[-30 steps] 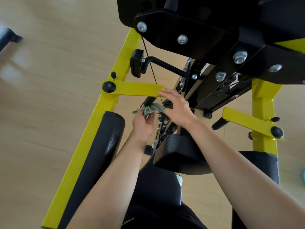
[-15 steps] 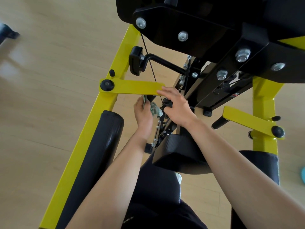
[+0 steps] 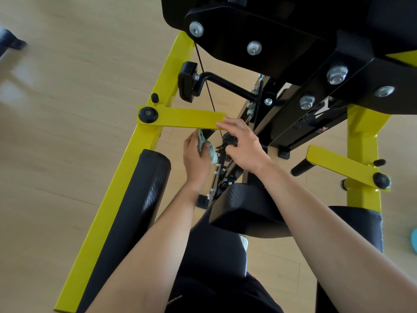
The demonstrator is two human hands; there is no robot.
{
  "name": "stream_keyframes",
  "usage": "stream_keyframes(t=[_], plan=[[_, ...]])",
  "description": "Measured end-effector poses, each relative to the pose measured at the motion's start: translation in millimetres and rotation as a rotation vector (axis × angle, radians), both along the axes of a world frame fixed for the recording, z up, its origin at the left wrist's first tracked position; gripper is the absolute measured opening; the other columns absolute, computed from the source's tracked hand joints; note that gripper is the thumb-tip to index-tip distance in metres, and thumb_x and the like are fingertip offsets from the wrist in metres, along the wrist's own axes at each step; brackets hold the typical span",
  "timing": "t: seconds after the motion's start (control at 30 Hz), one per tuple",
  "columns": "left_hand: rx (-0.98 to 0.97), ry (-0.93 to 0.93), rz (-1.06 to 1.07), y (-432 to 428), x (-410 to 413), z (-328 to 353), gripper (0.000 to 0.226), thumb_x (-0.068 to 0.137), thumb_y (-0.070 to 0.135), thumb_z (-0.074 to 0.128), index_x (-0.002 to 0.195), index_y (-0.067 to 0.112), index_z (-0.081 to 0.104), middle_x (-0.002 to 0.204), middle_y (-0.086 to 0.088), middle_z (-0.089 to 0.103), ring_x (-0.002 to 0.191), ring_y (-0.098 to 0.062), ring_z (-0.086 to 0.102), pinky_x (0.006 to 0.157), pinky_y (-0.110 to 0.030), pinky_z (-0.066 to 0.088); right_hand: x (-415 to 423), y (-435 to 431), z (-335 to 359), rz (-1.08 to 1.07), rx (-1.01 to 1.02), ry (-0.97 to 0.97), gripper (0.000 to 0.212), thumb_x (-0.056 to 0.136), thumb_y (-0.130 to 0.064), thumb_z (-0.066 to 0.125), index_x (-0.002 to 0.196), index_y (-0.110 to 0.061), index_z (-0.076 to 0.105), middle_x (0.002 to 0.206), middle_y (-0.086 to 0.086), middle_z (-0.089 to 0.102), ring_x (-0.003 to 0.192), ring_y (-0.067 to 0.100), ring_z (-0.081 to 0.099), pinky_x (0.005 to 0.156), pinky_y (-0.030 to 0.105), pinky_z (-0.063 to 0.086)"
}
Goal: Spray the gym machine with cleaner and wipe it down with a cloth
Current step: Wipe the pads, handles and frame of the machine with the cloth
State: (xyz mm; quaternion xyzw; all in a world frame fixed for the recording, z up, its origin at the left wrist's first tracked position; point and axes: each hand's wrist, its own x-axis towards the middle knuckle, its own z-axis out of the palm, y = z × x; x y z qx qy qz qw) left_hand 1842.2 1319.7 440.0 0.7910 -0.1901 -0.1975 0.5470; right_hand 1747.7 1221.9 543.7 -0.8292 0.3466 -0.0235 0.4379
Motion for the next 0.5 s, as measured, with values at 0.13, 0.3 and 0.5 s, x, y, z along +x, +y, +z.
stream_keyframes(t=[0.13, 0.3, 0.5], plan=[[-0.073, -0.117, -0.029, -7, -3, 11, 0.032, 0.097, 0.009, 0.064, 0.128, 0.002, 0.059, 0.129, -0.013, 0.056, 0.112, -0.018, 0.056, 0.097, -0.029, 0.048, 0, 0, -1, 0.004, -0.010, -0.010, 0.074, 0.085, 0.006, 0.054, 0.146, -0.034, 0.054, 0.157, -0.012, 0.038, 0.149, 0.017, 0.034, 0.118, 0.056, 0.031], [0.035, 0.020, -0.026, -7, 0, 1, 0.045, 0.100, 0.013, 0.061, 0.143, 0.005, 0.051, 0.134, -0.013, 0.054, 0.119, -0.024, 0.057, 0.102, -0.033, 0.045, 0, -1, -1, 0.006, -0.007, -0.008, 0.074, 0.085, 0.007, 0.054, 0.147, -0.033, 0.054, 0.157, -0.012, 0.039, 0.150, 0.016, 0.031, 0.120, 0.056, 0.028], [0.332, 0.110, -0.034, 24, 6, -15, 0.049, 0.097, 0.003, 0.055, 0.145, 0.014, 0.054, 0.131, -0.012, 0.062, 0.119, -0.032, 0.061, 0.091, -0.037, 0.048, 0, 0, 0, 0.017, -0.006, 0.005, 0.073, 0.086, 0.005, 0.054, 0.147, -0.035, 0.052, 0.157, -0.012, 0.038, 0.149, 0.019, 0.033, 0.121, 0.058, 0.026]])
